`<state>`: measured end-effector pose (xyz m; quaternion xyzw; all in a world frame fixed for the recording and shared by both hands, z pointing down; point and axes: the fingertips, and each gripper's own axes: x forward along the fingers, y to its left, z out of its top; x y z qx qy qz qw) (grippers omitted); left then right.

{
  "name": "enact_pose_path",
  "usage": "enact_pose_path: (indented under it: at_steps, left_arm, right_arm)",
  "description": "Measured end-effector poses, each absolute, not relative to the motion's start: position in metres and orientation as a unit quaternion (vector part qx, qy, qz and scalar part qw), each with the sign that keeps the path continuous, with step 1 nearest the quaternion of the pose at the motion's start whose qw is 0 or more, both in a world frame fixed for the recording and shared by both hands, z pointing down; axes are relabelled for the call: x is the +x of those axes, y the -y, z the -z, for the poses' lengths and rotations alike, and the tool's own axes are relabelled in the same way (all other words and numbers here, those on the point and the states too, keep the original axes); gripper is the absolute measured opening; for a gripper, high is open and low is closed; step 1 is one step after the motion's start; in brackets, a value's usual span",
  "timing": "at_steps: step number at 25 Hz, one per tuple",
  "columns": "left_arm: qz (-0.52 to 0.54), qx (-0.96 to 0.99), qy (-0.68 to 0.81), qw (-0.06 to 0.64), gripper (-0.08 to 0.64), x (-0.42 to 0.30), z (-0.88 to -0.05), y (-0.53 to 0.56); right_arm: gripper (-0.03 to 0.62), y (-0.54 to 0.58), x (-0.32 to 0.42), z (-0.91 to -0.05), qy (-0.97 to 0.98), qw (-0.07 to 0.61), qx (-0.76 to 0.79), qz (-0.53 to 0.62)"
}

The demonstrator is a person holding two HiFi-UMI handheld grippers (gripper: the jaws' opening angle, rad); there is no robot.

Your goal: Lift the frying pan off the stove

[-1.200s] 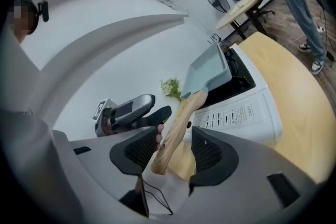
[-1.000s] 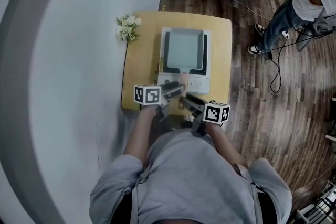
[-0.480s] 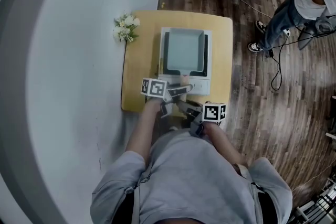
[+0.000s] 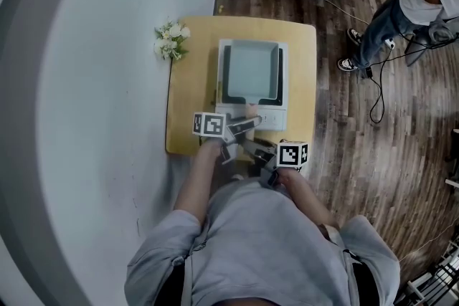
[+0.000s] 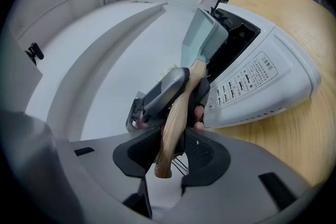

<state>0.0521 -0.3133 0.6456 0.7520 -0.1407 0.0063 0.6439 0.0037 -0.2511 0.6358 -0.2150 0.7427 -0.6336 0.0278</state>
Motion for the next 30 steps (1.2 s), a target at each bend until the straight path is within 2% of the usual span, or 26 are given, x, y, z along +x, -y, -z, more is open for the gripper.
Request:
enact_pose_path:
  at_steps: [8,12,30]
  left_arm:
    - [-0.022,0.800,0.140,0.583,0.124,0.056,-0.635,0.301]
    - [0.004,0.817,0.139,0.559,0.124,0.057,-0.620,0.297]
    - [0.040,0.866,0.134,0.481,0.126,0.050,-0.558,0.214]
  right_arm:
    - [0.128,0.237,0.004,-0.636,-0.774,-0.006,-0.219,0.594]
    - [0.128,0.232,0.006,-0.629,-0.799,-0.011,-0.219,0.560]
    - [0.137,0.150,0.003,-0.580,-0.873,0.001,-0.212,0.440]
